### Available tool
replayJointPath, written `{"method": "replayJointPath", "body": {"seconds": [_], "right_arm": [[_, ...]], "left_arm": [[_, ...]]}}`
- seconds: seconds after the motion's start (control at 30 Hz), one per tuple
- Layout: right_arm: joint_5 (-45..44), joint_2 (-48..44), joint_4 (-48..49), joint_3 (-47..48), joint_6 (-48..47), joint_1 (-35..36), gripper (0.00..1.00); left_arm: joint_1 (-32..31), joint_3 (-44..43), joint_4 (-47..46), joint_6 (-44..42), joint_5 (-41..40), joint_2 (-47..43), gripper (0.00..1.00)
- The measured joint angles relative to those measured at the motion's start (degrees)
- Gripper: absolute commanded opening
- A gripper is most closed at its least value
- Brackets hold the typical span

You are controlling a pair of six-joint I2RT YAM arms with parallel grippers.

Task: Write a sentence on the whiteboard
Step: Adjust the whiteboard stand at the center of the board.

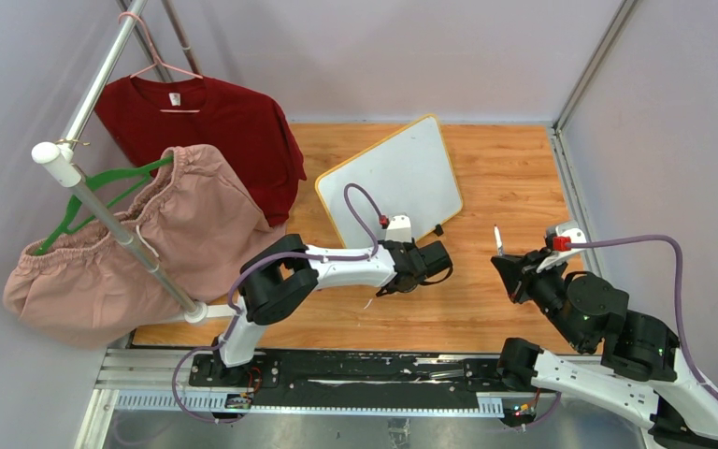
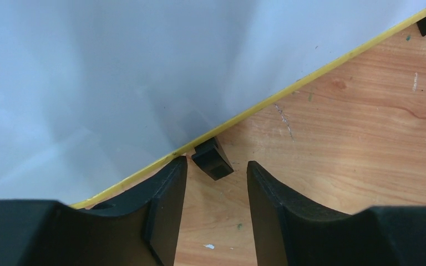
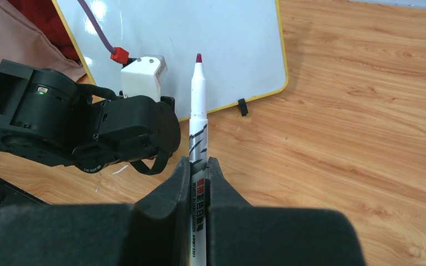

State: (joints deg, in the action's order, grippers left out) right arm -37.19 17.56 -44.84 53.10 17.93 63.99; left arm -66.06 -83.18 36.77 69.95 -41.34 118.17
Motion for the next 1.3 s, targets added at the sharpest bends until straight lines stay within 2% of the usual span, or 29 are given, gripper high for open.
{"method": "replayJointPath", "body": {"seconds": [0.2,0.47,0.73,1.13,1.3], "right_arm": [[-0.04,-0.07,-0.09,0.00,0.00,0.00,0.00],[-0.20,-0.04,-0.20,-0.02,0.00,0.00,0.00],[-0.33,-0.04,-0.20,-0.02,0.00,0.00,0.00],[-0.35,-0.04,-0.22,-0.02,0.02,0.00,0.00],[-0.35,-0.11,-0.22,-0.02,0.02,0.00,0.00]], "left_arm": [[0.22,1.16,-1.20,-1.18,0.00,0.00,0.40],[1.01,2.56,-3.52,-4.28,-0.33,-0.02,0.35],[2.27,6.56,-9.22,-7.41,-0.81,-1.73,0.34],[5.57,13.46,-17.88,-17.92,2.75,-5.90,0.45],[6.34,16.17,-21.14,-21.29,4.72,-7.61,0.55]]}}
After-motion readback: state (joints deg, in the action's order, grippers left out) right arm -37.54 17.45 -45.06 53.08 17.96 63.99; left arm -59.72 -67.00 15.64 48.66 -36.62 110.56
